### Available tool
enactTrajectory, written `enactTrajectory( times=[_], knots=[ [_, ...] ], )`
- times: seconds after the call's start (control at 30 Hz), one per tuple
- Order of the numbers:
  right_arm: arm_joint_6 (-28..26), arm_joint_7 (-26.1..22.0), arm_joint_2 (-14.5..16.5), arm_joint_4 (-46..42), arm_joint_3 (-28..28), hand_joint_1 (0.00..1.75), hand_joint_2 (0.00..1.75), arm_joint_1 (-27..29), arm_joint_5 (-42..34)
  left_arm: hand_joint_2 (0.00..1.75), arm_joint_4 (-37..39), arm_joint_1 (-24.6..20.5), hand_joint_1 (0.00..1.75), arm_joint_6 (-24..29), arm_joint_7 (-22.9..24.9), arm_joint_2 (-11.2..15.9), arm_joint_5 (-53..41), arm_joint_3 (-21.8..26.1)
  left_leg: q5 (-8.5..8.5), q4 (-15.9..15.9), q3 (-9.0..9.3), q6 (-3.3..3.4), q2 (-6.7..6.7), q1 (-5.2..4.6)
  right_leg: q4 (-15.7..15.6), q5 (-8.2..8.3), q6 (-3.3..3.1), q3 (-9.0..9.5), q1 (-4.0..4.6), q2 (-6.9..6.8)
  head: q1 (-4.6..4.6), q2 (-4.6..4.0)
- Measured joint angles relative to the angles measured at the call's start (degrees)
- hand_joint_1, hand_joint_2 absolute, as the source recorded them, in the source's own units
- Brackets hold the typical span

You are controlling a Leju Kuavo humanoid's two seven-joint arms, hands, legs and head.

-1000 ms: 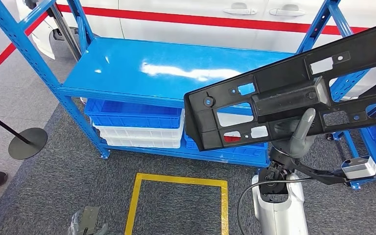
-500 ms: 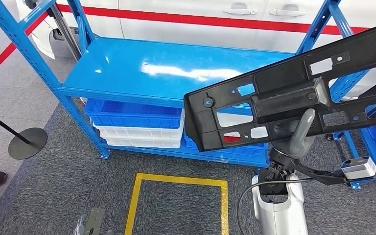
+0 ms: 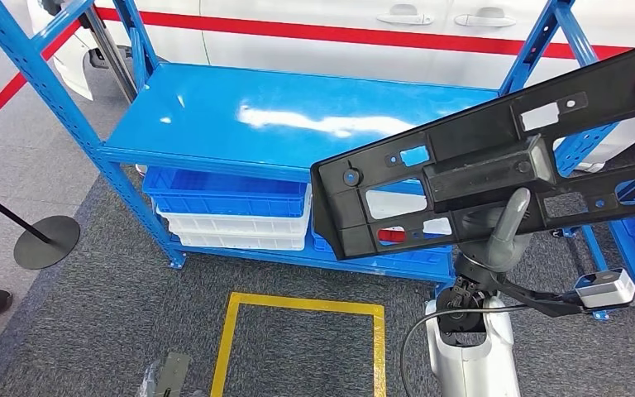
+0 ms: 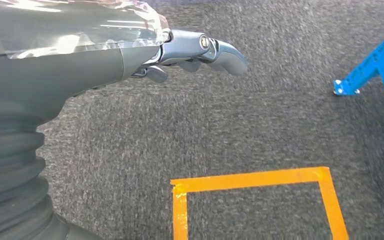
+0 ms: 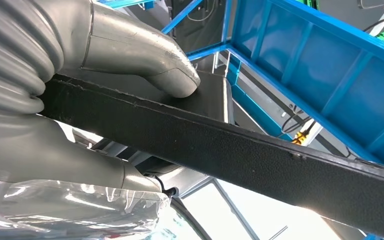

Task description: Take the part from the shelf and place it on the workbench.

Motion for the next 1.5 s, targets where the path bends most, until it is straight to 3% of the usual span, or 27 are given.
enactTrajectory(
  times=[0.5,1.5],
  knots=[
    [0.37,0.76,0.35,-0.66,-0.28,1.75,1.75,-0.18,0.90,1.75,-0.38,-0.01,0.00,0.00,0.99,-2.10,3.04,-1.06,0.00,0.00,-0.04,0.00,0.00,0.00,0.00,0.00,0.00,-0.04,0.00,0.00,0.00,0.00],
    [1.51,2.39,0.59,-0.90,-0.41,1.75,1.75,-1.88,-3.90,1.75,-0.38,0.50,0.00,0.00,3.55,-2.02,3.14,-1.76,0.00,0.00,-0.05,0.00,0.00,0.00,0.00,0.00,0.00,-0.04,0.00,-0.01,0.00,0.00]
  ],
)
